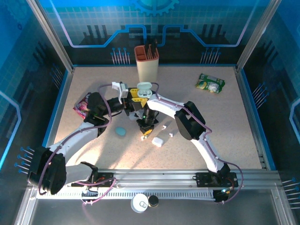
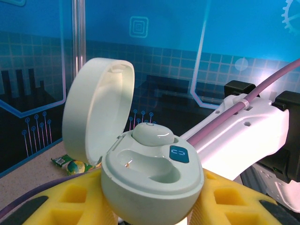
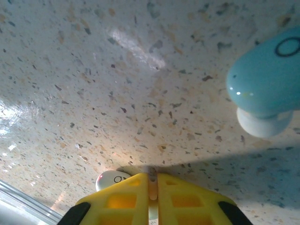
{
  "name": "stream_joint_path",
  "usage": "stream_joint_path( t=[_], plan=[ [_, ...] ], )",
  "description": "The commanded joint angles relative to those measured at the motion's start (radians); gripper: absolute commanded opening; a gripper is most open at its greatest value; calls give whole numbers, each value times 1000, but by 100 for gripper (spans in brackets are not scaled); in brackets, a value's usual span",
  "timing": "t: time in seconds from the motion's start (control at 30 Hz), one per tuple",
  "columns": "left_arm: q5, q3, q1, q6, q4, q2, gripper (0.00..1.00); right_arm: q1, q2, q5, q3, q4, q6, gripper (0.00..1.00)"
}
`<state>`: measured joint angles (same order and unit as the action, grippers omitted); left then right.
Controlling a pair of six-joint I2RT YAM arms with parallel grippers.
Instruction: Insert the wireless bluetooth earbuds into the charging case
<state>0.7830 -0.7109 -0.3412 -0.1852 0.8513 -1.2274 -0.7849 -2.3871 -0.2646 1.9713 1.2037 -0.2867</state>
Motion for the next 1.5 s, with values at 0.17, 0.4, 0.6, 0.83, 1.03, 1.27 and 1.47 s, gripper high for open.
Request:
stream_joint_path(
  t=[0.17,0.4,0.6,0.83,1.03,1.27,1.47],
  plan=[
    [15,5,9,1,14,19,37,49,146,52,-129,-52,-44,8],
    [18,4,8,-4,26,13,37,213,318,82,-304,-151,-80,8],
    [20,1,8,-6,27,9,36,427,362,97,-406,-234,-81,8],
    [21,2,8,-2,10,17,36,598,342,116,-473,-322,-96,8],
    [20,1,8,-3,4,22,36,629,346,84,-537,-395,-118,18],
    [26,-2,8,-2,0,12,37,630,399,46,-609,-470,-152,44],
    [28,2,7,-11,21,1,36,616,435,8,-661,-476,-155,46]
  ],
)
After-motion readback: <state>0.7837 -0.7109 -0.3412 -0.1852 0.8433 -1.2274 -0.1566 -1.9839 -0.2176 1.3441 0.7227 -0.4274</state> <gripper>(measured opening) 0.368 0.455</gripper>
